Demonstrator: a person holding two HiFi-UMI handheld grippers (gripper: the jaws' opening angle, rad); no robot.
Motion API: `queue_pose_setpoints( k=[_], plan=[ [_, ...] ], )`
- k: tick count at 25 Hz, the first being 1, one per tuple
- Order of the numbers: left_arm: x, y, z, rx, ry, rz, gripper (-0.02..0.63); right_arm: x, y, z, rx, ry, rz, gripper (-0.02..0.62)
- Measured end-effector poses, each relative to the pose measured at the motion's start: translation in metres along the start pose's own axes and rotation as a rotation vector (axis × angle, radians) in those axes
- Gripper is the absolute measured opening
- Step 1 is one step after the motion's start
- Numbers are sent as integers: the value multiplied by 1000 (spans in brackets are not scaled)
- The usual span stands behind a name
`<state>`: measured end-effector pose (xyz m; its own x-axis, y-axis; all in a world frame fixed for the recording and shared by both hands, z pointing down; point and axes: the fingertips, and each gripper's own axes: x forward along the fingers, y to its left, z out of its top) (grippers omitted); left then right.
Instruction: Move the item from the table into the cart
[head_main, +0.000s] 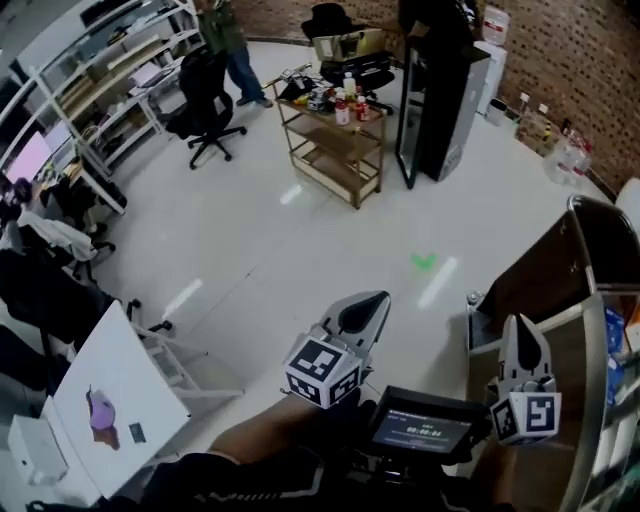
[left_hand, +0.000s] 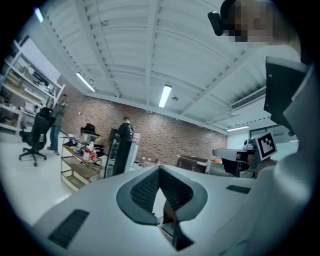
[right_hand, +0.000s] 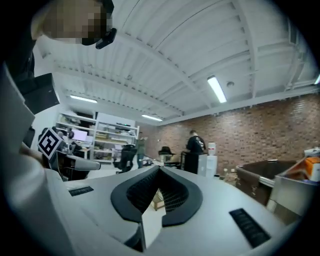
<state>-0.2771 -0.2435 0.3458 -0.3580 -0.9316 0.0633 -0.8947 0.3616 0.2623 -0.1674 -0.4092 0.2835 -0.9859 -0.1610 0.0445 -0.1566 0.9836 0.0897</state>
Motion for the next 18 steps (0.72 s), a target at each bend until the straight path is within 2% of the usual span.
queue_pose_setpoints(
  k=[4,10,14,18],
  plan=[
    [-92,57,-10,-5,-27,248,-6,55,97,-9,28,-19,282,-17],
    [-220,106,-6,-12,-89,541,-6,95,232,-13,37,-18,598,-17],
    [-331,133,-6,-21,-139,731,-6,95,347,-8,35,-28,783,-17],
    [-463,156,-5,3,-214,896,-6,80,484,-8,2,-30,972,-17]
  ],
)
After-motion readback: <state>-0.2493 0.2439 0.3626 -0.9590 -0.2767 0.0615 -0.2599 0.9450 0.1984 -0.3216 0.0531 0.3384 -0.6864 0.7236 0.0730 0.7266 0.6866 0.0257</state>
